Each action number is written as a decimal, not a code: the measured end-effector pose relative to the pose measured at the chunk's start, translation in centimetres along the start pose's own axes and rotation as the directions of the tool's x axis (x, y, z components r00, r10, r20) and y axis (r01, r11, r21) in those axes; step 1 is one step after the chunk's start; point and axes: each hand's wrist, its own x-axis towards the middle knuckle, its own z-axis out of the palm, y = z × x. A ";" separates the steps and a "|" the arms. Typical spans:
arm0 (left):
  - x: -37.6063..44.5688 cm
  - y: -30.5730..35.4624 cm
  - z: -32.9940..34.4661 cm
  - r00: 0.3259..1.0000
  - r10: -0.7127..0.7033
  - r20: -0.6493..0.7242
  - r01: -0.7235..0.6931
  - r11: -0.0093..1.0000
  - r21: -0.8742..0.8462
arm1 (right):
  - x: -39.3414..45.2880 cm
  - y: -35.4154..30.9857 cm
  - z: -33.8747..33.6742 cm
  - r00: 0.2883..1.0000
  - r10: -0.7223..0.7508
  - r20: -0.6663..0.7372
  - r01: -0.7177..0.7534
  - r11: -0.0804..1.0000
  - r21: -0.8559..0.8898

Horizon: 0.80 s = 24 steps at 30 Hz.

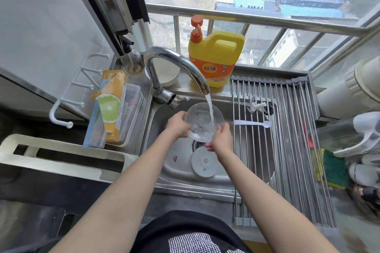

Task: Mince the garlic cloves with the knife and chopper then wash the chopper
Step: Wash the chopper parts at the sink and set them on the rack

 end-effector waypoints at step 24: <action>0.2 -0.8 1.6 0.993 -0.116 -0.013 0.103 0.924 -0.367 | -0.7 0.2 -0.7 0.948 -0.311 0.059 0.314 0.948 -0.052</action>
